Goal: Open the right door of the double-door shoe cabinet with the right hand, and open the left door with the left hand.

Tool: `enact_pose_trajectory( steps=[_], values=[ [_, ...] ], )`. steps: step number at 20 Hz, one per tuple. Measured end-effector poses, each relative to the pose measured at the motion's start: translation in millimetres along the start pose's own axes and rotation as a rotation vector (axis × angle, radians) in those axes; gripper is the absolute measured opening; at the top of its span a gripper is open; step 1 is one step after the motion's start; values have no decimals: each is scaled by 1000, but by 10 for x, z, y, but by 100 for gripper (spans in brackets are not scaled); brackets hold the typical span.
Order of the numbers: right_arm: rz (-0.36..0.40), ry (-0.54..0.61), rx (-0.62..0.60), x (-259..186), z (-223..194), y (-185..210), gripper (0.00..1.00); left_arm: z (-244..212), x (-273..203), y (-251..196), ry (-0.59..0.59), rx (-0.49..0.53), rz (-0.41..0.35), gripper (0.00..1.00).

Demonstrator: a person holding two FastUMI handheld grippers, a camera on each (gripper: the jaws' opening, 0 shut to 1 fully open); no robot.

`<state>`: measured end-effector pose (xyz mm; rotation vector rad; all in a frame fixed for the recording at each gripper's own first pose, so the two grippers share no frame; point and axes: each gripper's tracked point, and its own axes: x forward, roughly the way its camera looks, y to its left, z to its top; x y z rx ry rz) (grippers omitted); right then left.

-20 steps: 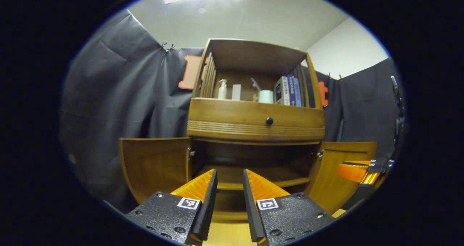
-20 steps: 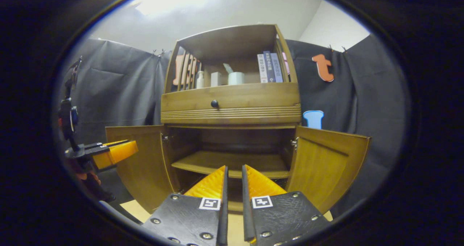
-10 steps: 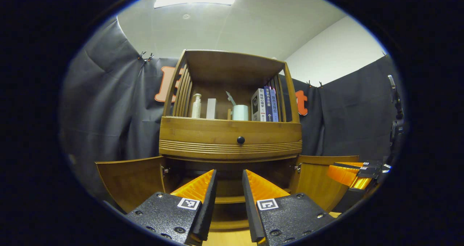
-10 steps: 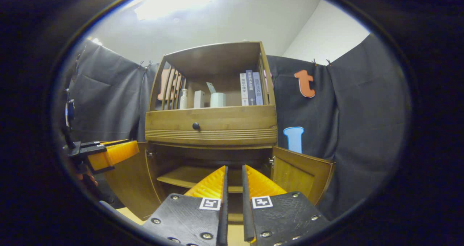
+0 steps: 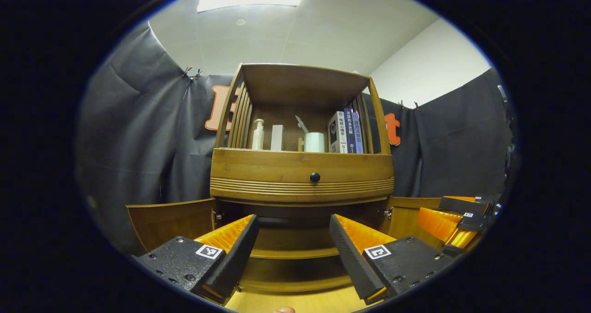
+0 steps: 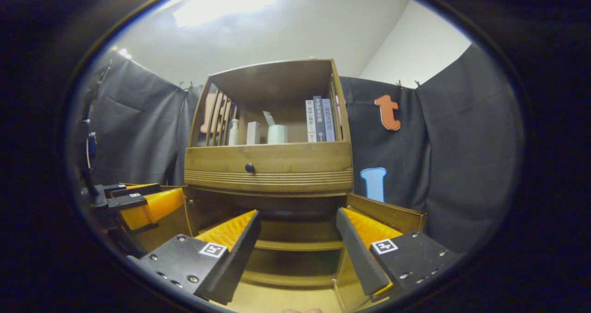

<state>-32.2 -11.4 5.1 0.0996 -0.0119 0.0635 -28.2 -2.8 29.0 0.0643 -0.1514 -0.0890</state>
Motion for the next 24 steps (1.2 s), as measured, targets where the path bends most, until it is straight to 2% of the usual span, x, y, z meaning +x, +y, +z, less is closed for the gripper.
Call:
enact_pose_trajectory(
  steps=[1, 3, 4, 5, 7, 8, 9, 10, 11, 12, 17, 18, 19, 23, 24],
  values=[
    [1, -4, 0, 12, 9, 16, 98, -7, 8, 6, 1, 3, -1, 96],
    [-1, -1, -5, 31, 0, 36, 98, -36, 27, 6, 5, 4, -7, 96],
    [-3, 2, -8, 32, -14, 41, 98, -57, 44, 3, 12, 0, -12, 92],
    [-5, 6, -10, 37, -24, 45, 93, -81, 53, -2, 15, -6, -19, 93],
    [-12, 11, -20, 33, -40, 45, 93, -129, 92, -13, 24, -24, -30, 96],
    [-19, 12, -28, 26, -37, 35, 93, -144, 118, -25, 29, -32, -38, 93],
    [-26, 10, -37, 12, -35, 23, 98, -168, 142, -38, 36, -38, -48, 96],
    [-34, 9, -43, -9, -34, 13, 98, -188, 172, -59, 43, -43, -58, 92],
    [-43, 8, -47, -40, -30, -5, 98, -204, 193, -83, 49, -48, -70, 96],
    [-52, 5, -50, -61, -15, -22, 98, -207, 212, -107, 51, -52, -80, 92],
    [-117, -8, -65, -197, 53, -156, 98, -236, 259, -293, 56, -73, -156, 92],
    [-131, -10, -65, -225, 67, -176, 98, -242, 256, -329, 58, -74, -172, 96],
    [-144, -12, -64, -254, 71, -184, 98, -243, 249, -355, 59, -74, -188, 92],
    [-193, -14, -63, -387, 87, -184, 98, -243, 211, -417, 61, -71, -242, 96],
    [-202, -16, -63, -418, 97, -169, 98, -239, 204, -410, 61, -71, -252, 92]
  ],
)
